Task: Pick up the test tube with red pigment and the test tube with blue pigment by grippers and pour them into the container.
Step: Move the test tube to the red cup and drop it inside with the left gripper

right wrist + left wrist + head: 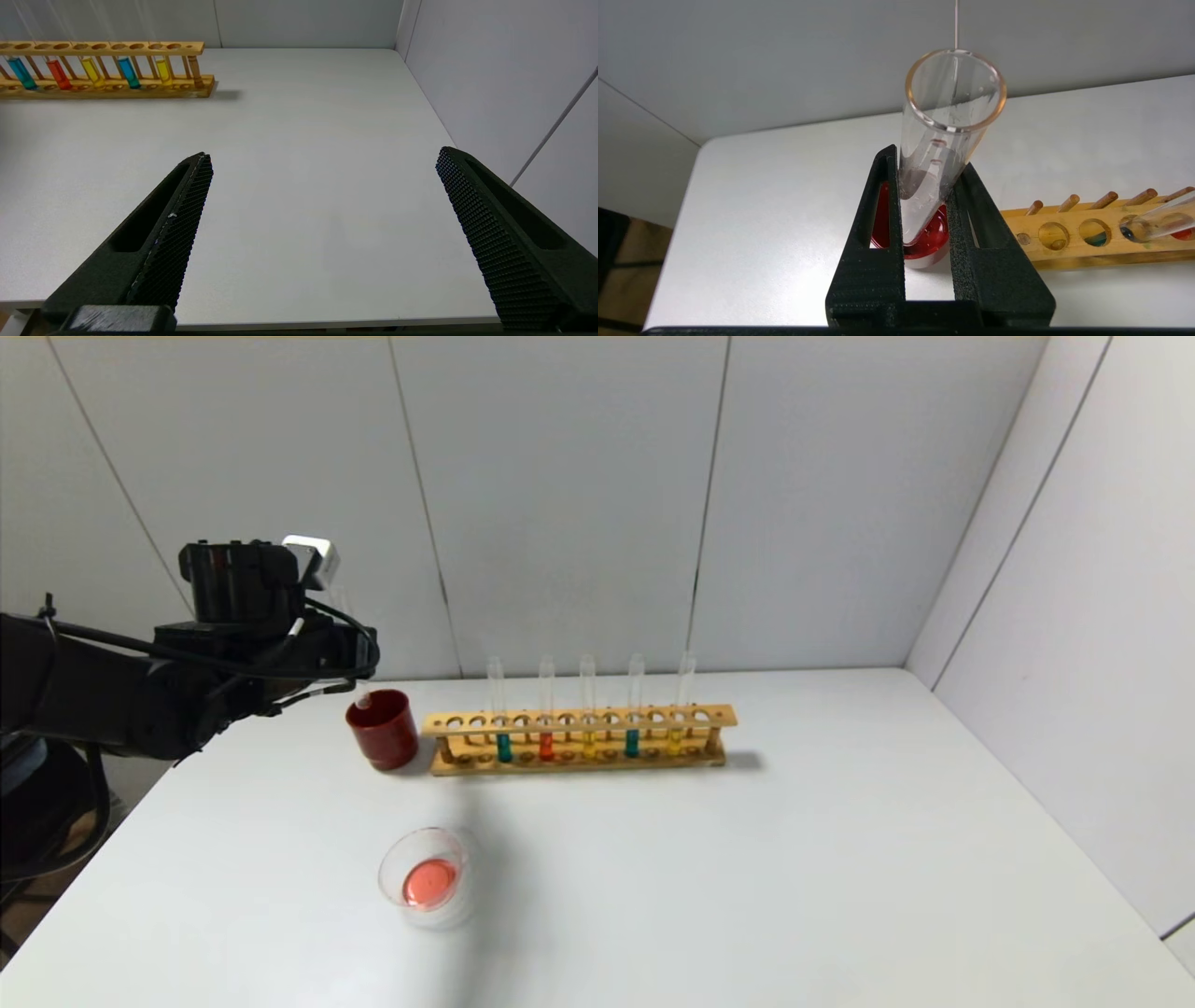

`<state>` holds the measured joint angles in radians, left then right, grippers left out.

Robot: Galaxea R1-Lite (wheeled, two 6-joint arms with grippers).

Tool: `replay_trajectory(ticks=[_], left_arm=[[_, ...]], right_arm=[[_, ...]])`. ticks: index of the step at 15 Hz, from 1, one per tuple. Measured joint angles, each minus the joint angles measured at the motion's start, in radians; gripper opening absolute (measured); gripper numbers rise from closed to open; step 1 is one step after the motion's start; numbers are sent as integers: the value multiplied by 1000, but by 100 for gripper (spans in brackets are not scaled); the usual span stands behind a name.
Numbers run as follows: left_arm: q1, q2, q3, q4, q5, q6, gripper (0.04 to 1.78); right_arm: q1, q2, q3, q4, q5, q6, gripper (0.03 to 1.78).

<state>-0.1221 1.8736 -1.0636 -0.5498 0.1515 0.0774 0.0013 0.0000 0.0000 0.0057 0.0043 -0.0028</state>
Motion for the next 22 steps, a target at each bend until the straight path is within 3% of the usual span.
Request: replay_trajectory(ticks=[22], left_arm=[[5,273,-166,-10,-39,-8,32]], right_arm=[[0,0,0,0,0,0,175]])
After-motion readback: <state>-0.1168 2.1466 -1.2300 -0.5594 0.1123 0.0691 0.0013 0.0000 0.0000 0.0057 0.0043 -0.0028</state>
